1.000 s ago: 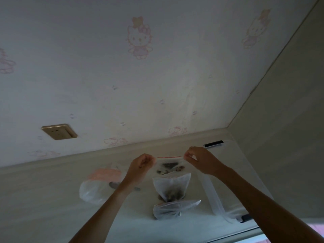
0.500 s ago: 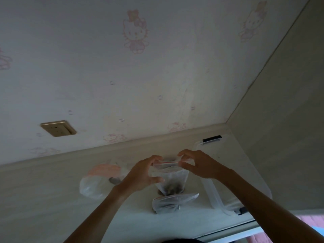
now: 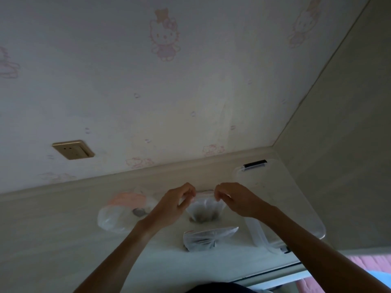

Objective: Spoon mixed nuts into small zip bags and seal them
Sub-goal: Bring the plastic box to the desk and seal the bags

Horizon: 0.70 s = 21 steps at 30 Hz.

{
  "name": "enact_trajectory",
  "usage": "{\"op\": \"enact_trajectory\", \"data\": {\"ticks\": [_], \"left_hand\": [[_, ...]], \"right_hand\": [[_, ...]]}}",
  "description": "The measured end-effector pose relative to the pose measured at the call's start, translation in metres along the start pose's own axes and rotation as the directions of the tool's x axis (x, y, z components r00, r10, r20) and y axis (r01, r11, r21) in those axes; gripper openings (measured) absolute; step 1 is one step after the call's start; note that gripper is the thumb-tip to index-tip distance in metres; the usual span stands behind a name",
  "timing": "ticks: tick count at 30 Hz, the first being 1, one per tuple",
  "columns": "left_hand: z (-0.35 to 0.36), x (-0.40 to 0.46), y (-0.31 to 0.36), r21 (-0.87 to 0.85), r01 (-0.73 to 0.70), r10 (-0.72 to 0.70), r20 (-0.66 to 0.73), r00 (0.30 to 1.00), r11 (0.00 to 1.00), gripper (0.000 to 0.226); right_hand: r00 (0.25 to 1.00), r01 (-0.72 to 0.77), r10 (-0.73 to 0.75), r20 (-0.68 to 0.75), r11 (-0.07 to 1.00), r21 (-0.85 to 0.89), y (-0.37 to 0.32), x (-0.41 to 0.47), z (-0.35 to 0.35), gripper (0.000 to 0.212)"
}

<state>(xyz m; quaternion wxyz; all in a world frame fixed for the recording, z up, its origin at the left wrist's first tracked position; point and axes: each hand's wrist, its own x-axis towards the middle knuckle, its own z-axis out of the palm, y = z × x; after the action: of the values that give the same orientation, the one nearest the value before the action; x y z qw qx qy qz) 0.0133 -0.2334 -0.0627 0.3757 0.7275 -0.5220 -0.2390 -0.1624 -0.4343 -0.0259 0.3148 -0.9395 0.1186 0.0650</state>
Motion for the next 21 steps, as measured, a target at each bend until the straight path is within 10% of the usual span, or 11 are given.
{"op": "enact_trajectory", "data": {"ticks": [7,11,21], "left_hand": [[-0.007,-0.016,0.022,0.004,0.13,-0.127,0.248,0.96,0.991,0.023],[-0.004,-0.033,0.029,0.184,0.092,-0.153,0.355,0.922,0.979,0.068],[0.021,-0.043,0.017,0.078,0.098,-0.102,0.048,0.994,0.992,0.011]], "right_hand": [[0.97,-0.019,0.015,0.242,1.0,0.012,-0.02,-0.026,-0.013,0.034],[0.943,-0.014,0.031,0.331,0.998,-0.054,-0.022,-0.043,-0.005,0.075],[0.998,-0.06,0.06,0.006,0.994,0.086,-0.009,-0.049,0.027,0.017]]}}
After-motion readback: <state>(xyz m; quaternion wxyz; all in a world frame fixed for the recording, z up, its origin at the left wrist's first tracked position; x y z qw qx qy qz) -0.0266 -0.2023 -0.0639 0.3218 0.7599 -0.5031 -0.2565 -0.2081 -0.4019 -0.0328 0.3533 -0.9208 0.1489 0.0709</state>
